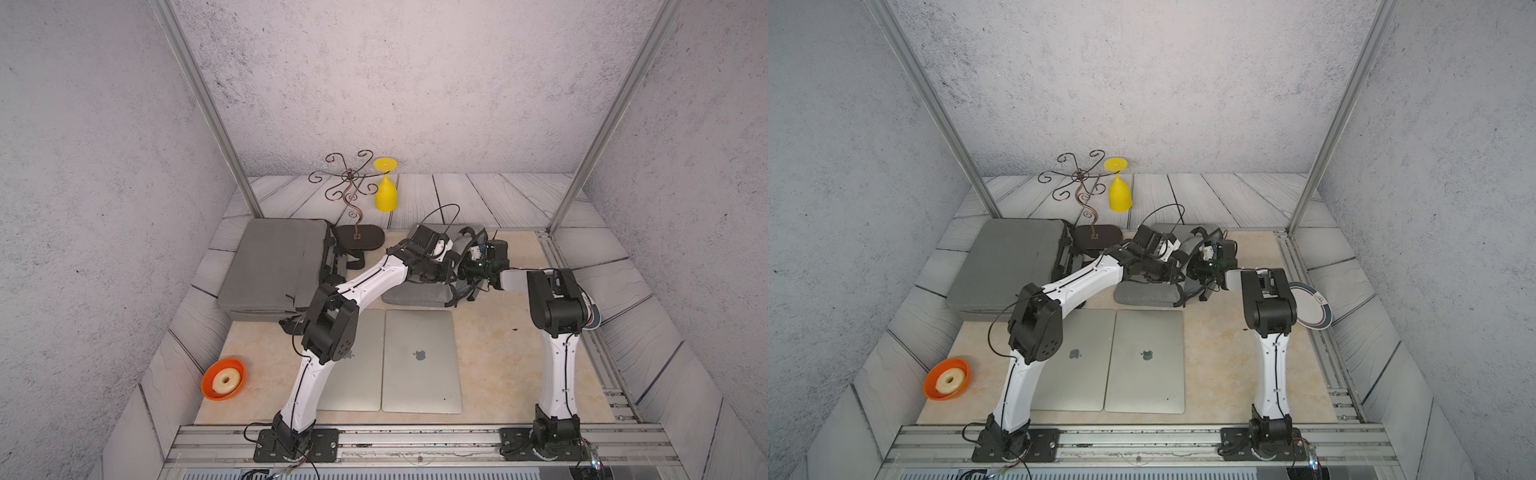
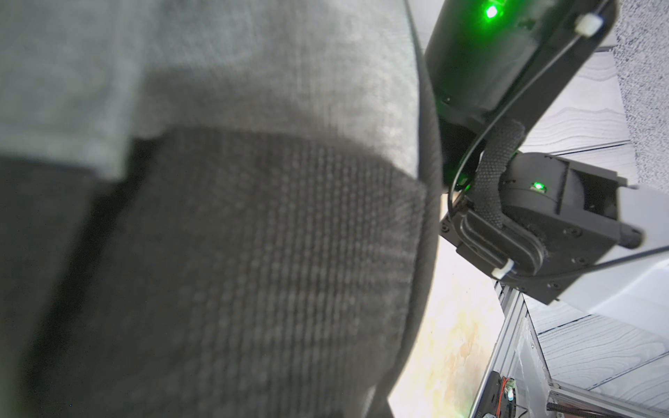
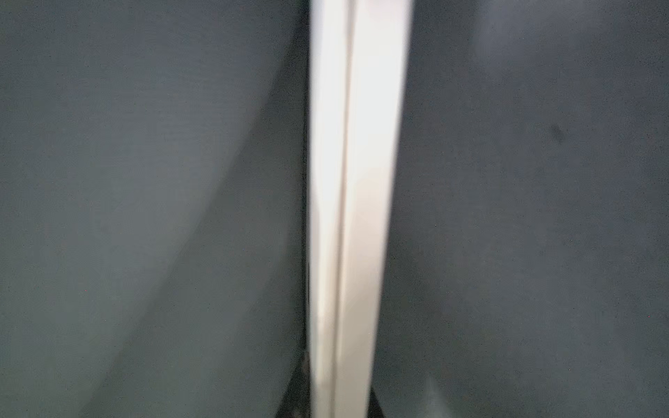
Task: Open the zippered laptop bag and take out the laptop
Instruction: Close the bag flap on the zippered laptop bag.
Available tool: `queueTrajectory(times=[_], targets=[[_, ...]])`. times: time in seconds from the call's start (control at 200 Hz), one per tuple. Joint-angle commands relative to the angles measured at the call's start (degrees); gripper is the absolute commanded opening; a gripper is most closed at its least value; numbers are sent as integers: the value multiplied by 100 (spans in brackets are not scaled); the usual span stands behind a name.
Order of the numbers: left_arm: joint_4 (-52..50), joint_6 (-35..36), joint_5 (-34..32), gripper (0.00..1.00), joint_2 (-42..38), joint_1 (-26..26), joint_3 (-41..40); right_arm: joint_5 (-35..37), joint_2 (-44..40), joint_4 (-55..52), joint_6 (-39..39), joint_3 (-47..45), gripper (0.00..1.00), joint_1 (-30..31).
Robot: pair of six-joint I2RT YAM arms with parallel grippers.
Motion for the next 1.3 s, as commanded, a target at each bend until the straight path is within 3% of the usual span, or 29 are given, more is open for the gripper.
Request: queueTrajectory(times=[0.0,0.215,0.535,0.696,0.971,1.291], targets=[[289,92,-118,0,-205,63,-299,85,-725,-93,-243,-260,3,-82],[536,-76,-297,0,-469,266,-859,512,-1618,-467,-544,-810,0,-273],[485,25,-302,0,-485,417,-1004,185,-2587,-1033,-671,-1280,0,-851],[474,98,-266,0,-479,441,-1048,185,-2959,-2108,-1433,-1242,0,-1116],[527,62,-264,0,-321,443,-984,-24,-3570,-2725,-1774,-1374,0,-1616],[600,-282,-765,0,241,460,-350,107,-4680,-4580,-2675,-1426,0,-2056]])
